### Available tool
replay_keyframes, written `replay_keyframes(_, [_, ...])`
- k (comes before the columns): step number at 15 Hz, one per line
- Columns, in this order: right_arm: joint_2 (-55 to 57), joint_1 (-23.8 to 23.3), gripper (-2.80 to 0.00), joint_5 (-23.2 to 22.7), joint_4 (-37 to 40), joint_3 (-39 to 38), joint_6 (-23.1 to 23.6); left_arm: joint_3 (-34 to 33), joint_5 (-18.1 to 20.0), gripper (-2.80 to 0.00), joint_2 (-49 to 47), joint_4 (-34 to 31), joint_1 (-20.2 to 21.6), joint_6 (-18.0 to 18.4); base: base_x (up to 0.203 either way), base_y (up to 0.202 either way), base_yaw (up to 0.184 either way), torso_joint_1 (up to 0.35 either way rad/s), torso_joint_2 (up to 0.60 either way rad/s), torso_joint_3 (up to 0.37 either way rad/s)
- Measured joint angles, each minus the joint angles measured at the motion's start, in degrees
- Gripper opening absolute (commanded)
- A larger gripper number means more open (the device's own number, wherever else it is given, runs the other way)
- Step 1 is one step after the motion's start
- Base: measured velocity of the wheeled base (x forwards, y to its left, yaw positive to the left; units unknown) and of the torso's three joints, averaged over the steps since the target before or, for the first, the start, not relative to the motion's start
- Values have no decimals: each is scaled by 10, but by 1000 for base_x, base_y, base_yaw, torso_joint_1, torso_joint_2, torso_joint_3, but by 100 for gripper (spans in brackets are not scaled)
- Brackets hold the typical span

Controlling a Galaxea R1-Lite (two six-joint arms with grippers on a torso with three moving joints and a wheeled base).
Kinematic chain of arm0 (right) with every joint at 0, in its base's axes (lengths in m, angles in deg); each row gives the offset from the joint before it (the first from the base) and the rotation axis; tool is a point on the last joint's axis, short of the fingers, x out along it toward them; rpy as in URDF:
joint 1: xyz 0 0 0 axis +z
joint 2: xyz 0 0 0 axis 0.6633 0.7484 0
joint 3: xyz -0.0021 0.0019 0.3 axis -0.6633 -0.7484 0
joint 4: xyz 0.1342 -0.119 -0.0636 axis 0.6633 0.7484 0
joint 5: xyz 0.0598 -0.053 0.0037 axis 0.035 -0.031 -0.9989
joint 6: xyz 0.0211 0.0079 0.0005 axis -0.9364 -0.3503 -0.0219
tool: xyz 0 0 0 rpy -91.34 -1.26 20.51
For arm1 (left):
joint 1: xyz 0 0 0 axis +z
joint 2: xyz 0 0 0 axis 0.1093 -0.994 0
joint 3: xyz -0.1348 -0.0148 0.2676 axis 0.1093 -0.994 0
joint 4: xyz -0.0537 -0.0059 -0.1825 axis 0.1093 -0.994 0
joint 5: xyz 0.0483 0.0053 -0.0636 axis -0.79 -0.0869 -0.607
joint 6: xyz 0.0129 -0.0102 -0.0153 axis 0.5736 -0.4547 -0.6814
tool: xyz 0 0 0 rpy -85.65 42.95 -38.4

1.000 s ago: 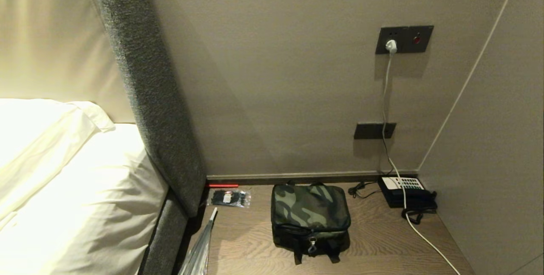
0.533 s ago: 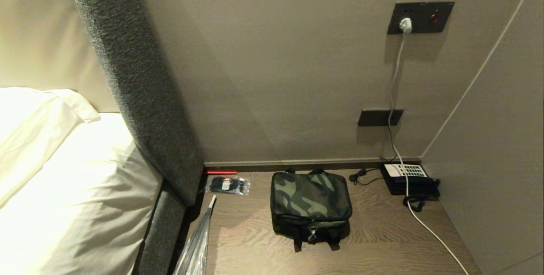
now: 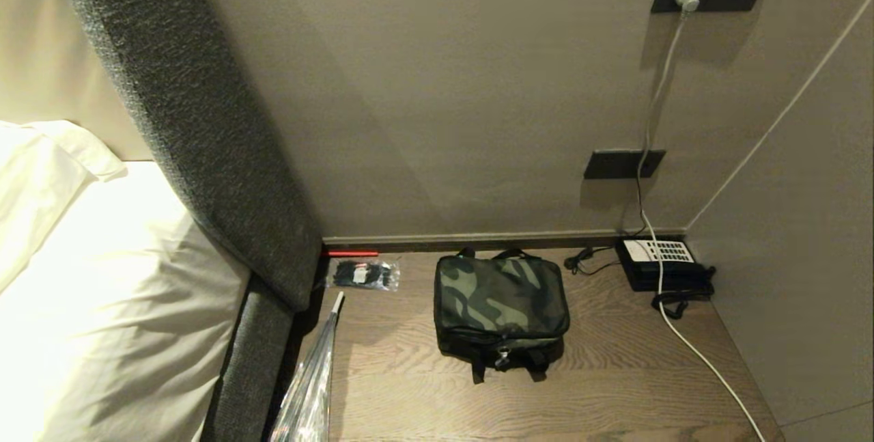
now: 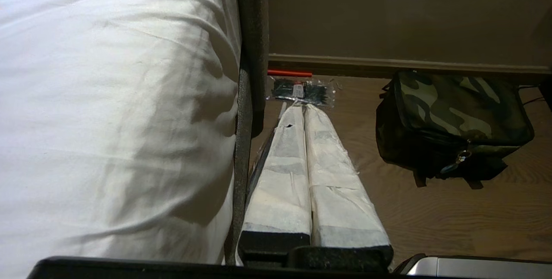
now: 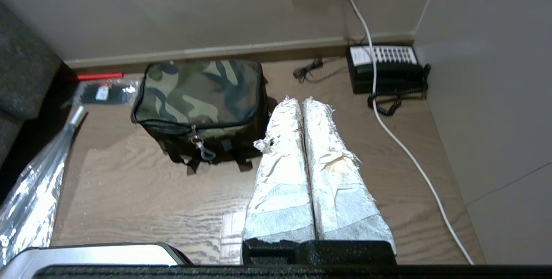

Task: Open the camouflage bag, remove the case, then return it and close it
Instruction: Open the top of the storage box

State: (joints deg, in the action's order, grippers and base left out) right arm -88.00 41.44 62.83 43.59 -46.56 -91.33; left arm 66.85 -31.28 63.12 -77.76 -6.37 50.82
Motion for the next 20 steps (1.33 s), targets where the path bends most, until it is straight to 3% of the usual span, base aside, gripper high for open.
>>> replay_keyframes(20, [1, 0, -280, 0, 0, 0, 0, 0, 0, -280, 0, 0, 0, 0, 0, 0, 0, 3, 2, -198])
